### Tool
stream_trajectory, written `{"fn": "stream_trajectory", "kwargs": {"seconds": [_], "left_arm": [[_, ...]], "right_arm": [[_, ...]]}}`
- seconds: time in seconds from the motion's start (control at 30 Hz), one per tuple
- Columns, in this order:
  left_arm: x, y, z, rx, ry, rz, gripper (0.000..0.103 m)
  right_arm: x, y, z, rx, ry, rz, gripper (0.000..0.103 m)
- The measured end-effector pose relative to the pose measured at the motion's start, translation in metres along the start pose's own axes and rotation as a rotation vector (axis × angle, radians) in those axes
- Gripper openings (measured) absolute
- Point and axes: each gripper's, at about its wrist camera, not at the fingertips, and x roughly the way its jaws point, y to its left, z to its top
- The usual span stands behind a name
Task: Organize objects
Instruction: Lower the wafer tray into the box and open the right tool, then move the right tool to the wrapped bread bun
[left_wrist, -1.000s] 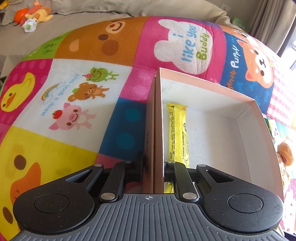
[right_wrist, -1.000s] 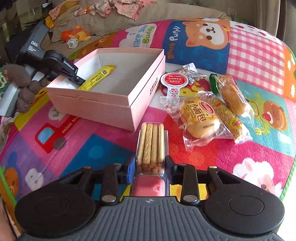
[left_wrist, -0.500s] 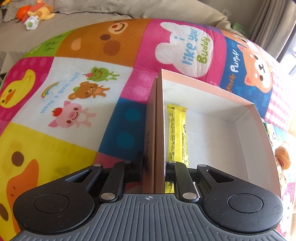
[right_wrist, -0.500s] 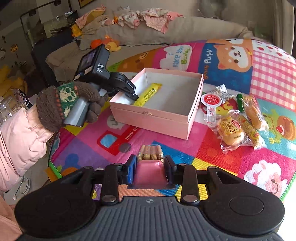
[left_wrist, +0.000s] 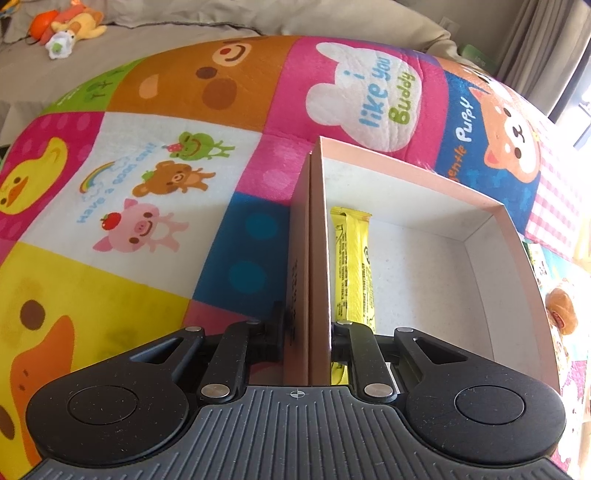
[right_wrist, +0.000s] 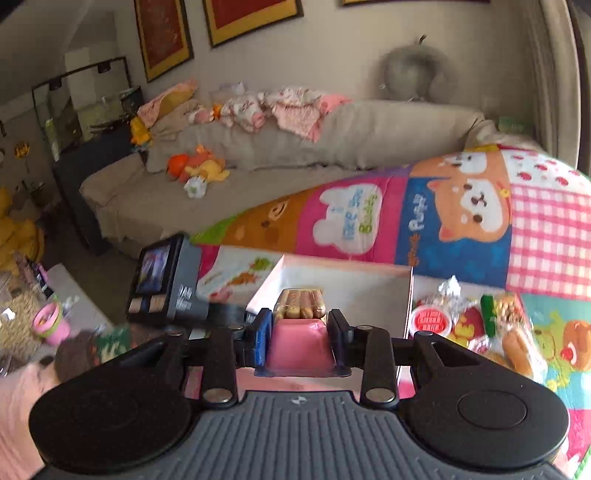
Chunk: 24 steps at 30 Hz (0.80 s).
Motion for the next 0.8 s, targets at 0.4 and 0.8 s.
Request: {"fn": "stream_trajectory", "kwargs": {"seconds": [0.4, 0.8], "left_arm": [[0.000, 0.000, -0.001, 0.003, -0.006, -0.005, 0.018], [0.000, -0.012, -0.004, 0.040, 0.001, 0.031, 0.017]], "right_arm": [[0.038, -0.027, -0.012, 0.033, -0.033, -0.118, 0.050], [0.007, -0.129, -0.114, 0.119, 0.140, -0.336, 0.059]]}}
